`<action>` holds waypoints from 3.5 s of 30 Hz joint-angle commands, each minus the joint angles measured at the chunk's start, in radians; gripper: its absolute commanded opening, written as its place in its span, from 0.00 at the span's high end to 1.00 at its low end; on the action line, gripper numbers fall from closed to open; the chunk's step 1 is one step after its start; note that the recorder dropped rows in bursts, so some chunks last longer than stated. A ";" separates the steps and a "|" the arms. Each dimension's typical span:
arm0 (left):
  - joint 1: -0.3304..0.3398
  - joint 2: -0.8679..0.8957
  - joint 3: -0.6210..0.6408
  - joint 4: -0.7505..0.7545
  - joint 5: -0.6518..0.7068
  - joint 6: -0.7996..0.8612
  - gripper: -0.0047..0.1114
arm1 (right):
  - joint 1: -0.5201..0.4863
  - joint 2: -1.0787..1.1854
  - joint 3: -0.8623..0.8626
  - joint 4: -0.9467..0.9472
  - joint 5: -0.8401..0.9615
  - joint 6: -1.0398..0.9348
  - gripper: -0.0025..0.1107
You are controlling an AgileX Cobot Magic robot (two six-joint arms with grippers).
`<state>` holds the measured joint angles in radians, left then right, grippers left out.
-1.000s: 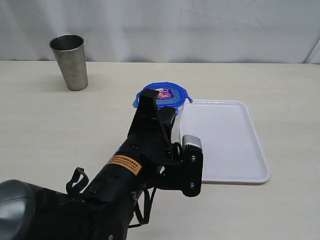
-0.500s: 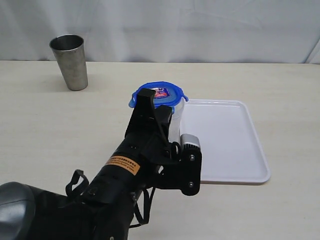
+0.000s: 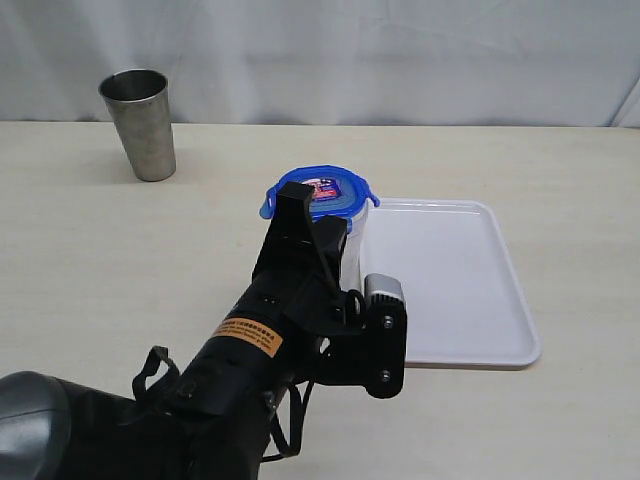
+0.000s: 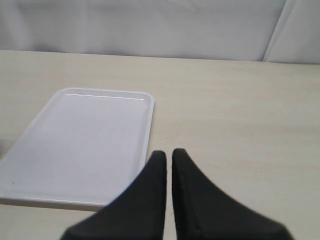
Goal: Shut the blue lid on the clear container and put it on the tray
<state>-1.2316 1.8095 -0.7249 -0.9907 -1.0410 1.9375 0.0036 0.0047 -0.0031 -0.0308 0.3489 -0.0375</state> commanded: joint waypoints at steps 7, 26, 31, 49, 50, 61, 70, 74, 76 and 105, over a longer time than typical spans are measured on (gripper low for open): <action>-0.001 -0.003 0.002 -0.013 -0.004 -0.009 0.96 | -0.004 -0.005 0.003 0.001 -0.006 0.001 0.94; -0.001 -0.003 0.002 -0.015 -0.035 0.000 0.96 | -0.004 -0.005 0.003 0.001 -0.006 0.001 0.94; -0.001 -0.003 0.002 -0.015 -0.025 0.054 0.96 | -0.004 -0.005 0.003 0.001 -0.006 0.001 0.94; -0.001 -0.003 0.002 -0.015 -0.008 0.054 0.96 | -0.004 -0.005 0.003 0.001 -0.006 0.001 0.94; -0.001 -0.003 0.002 -0.015 -0.008 0.054 0.96 | -0.004 -0.005 0.003 0.001 -0.006 0.001 0.94; -0.026 -0.003 0.002 -0.015 -0.015 0.055 0.96 | -0.004 -0.005 0.003 0.001 -0.006 0.001 0.94; -0.026 -0.003 0.002 -0.060 -0.016 0.055 0.96 | -0.004 -0.005 0.003 0.001 -0.006 0.001 0.94; -0.026 -0.003 0.002 -0.060 -0.014 0.055 0.96 | -0.004 -0.005 0.003 0.001 -0.006 0.001 0.94; -0.026 -0.003 0.002 -0.058 -0.014 0.055 0.96 | -0.004 -0.005 0.003 0.001 -0.006 0.001 0.94; -0.026 -0.003 0.002 -0.070 0.008 0.047 0.82 | -0.004 -0.005 0.003 0.001 -0.006 0.001 0.94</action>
<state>-1.2540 1.8095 -0.7249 -1.0495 -1.0327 1.9927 0.0036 0.0047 -0.0031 -0.0308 0.3489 -0.0375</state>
